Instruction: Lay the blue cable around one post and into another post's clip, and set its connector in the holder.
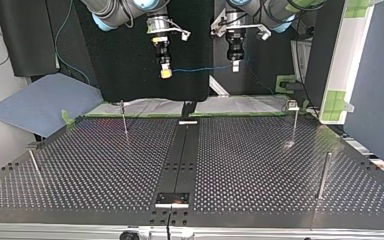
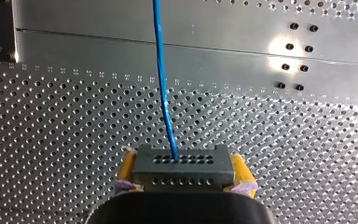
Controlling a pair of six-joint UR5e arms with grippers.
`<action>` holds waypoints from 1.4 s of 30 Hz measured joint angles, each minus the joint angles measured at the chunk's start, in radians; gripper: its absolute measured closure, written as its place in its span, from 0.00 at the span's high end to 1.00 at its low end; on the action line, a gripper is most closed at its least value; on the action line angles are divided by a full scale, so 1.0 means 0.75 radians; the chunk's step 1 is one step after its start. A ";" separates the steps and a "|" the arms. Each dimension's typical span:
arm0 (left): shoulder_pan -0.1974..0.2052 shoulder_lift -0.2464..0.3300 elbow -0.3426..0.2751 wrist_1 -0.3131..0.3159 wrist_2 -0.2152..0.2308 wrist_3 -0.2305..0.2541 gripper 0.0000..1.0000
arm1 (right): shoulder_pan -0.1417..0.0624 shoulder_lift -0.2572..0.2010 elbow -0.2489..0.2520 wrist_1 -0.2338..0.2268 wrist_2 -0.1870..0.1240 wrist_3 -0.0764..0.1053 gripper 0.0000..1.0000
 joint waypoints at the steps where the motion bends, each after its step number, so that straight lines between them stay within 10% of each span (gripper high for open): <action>1: 0.000 0.000 0.000 0.000 0.000 0.000 0.00 | 0.000 0.000 0.000 0.000 0.000 0.000 0.00; 42: 0.000 0.000 0.000 0.000 0.000 0.000 0.00 | 0.000 0.000 0.000 0.000 0.000 0.000 0.00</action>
